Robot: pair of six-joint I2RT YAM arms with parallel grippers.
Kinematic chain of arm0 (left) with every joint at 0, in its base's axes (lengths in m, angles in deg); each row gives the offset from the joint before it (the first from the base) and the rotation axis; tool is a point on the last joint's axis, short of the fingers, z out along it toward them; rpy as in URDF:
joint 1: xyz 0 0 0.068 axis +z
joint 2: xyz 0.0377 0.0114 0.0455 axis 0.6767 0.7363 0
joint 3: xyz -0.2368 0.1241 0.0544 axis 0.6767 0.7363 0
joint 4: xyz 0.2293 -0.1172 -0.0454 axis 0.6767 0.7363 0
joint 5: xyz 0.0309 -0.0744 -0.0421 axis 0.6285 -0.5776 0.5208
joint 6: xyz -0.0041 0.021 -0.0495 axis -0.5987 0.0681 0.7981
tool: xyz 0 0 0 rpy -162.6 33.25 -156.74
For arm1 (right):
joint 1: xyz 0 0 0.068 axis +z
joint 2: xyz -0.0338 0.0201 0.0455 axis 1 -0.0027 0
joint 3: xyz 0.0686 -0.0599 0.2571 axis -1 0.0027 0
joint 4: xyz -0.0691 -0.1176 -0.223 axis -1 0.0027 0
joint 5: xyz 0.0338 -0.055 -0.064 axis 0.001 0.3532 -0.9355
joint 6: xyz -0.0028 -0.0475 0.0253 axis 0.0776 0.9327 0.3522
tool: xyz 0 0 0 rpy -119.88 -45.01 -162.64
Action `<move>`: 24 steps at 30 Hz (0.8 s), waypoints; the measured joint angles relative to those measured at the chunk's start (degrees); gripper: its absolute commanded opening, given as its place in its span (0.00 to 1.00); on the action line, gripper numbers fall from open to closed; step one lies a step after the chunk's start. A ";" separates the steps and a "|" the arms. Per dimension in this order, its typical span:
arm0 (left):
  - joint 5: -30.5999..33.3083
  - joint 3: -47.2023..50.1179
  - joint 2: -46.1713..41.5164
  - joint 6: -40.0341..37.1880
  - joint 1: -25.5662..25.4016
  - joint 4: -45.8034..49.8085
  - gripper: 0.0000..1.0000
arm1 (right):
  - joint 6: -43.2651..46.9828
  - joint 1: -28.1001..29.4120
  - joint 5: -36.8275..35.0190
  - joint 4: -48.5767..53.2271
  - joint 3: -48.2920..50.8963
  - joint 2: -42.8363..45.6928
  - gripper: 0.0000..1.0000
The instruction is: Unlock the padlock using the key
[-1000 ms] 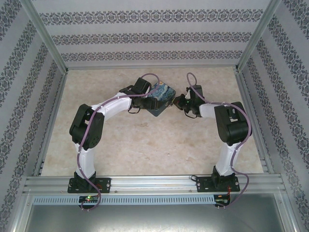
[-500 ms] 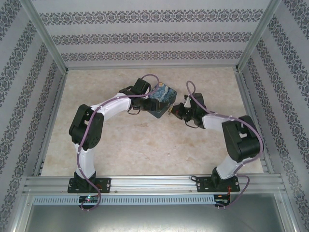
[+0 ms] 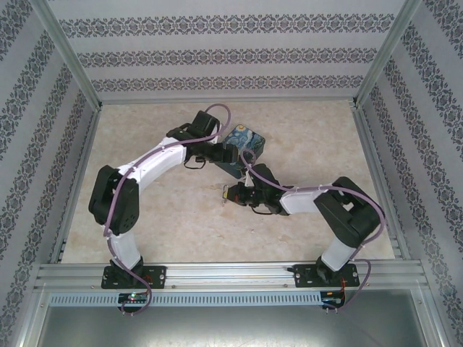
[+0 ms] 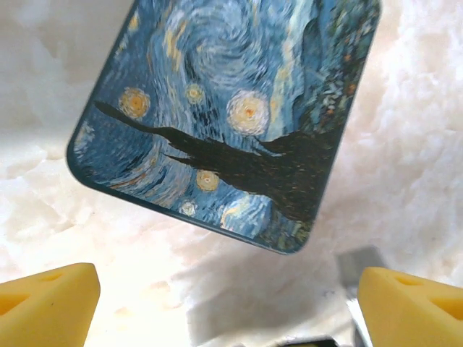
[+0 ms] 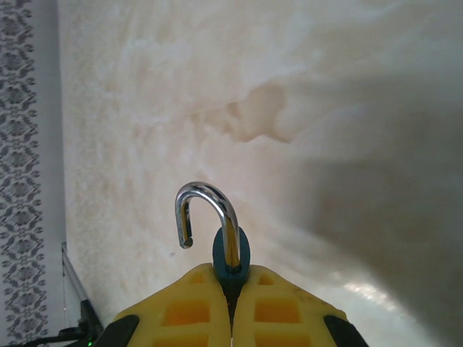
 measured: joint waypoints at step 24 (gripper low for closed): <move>22.58 12.81 -28.35 0.79 6.56 2.03 1.00 | 8.70 -22.75 -7.19 23.85 2.99 39.98 0.98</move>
